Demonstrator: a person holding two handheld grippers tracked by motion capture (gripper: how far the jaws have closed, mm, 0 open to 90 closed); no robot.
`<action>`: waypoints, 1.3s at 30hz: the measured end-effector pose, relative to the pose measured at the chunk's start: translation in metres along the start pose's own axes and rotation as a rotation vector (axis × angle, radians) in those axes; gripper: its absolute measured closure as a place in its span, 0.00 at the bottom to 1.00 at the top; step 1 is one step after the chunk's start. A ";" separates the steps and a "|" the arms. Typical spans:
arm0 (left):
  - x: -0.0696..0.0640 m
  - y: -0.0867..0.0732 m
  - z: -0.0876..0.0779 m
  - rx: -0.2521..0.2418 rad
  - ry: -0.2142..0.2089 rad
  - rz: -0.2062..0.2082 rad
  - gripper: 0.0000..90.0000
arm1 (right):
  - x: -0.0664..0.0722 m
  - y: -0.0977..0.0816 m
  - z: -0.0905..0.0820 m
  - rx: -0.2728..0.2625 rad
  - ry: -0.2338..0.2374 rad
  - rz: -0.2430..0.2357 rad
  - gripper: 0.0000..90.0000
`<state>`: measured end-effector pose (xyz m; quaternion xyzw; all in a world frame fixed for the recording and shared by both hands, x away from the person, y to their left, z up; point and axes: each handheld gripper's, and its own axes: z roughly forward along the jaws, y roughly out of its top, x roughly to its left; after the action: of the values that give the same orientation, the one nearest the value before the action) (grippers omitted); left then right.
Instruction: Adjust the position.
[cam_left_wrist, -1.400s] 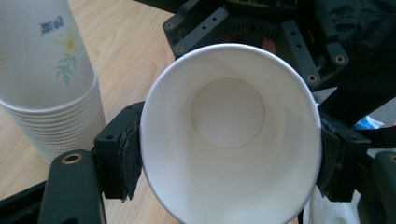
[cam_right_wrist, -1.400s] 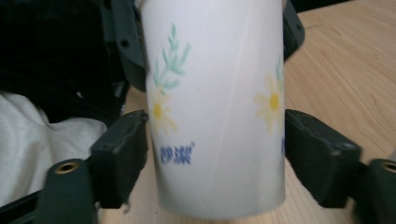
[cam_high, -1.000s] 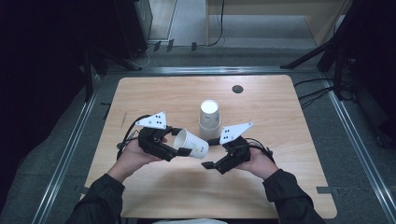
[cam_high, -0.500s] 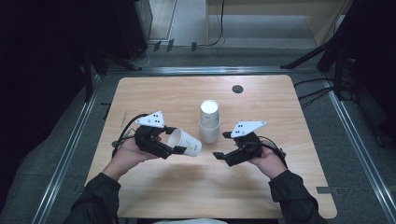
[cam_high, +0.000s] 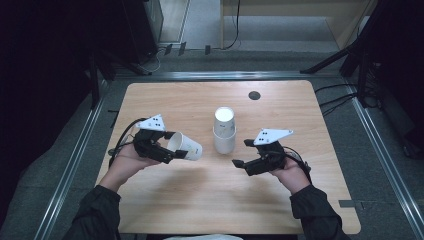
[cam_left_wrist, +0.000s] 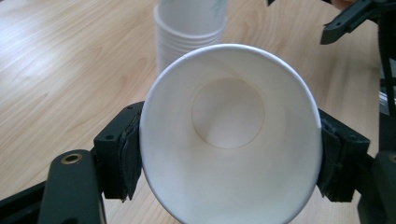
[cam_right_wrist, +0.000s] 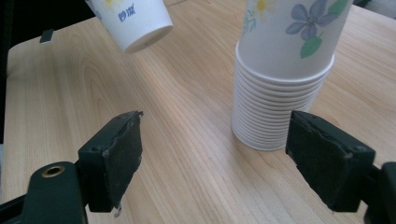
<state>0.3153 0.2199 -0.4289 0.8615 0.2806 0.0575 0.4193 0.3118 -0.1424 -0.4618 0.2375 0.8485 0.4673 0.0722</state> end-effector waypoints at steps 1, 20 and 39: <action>0.004 -0.002 -0.002 0.001 0.014 -0.010 0.26 | -0.001 0.000 0.001 0.001 -0.004 0.005 0.21; 0.052 -0.026 -0.038 0.109 0.170 -0.176 0.26 | -0.007 -0.008 0.010 0.073 -0.017 -0.015 0.21; 0.083 -0.046 -0.037 0.346 0.391 -0.263 0.25 | -0.004 -0.010 0.016 0.113 -0.015 -0.062 0.21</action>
<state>0.3525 0.3120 -0.4512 0.8490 0.4710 0.1190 0.2079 0.3181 -0.1364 -0.4792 0.2183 0.8800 0.4143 0.0795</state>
